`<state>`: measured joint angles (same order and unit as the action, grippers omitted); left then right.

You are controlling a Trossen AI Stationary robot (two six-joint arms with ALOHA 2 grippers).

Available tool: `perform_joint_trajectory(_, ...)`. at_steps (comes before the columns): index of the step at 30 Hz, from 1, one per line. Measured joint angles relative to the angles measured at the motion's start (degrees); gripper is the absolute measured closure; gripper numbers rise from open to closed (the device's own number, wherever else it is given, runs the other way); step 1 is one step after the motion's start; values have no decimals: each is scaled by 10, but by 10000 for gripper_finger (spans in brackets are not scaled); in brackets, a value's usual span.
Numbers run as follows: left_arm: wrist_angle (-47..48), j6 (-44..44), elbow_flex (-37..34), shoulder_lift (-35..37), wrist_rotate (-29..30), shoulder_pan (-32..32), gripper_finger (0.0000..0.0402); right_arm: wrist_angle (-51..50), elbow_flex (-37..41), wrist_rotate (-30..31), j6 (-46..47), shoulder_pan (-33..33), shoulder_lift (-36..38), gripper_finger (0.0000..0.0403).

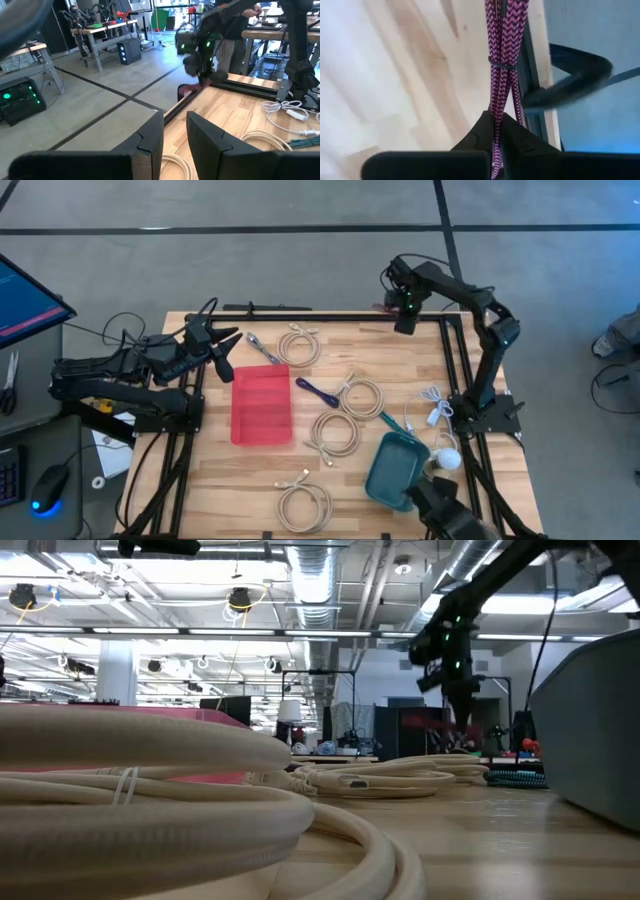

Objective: Pick & Place USB Port
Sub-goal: Put the red charger cable into the red bin

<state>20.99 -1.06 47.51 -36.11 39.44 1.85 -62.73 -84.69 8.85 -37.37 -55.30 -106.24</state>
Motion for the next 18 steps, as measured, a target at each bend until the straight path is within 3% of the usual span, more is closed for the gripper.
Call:
perform_joint_trajectory(10, 0, 0, 0, 0, 0, 0, 317, -24, 0, -58, 96, 10, 164, 402)
perform_joint_trajectory(18, 0, -1, 0, 0, 0, 0, 317, -47, 0, -59, 179, 61, 253, 402)
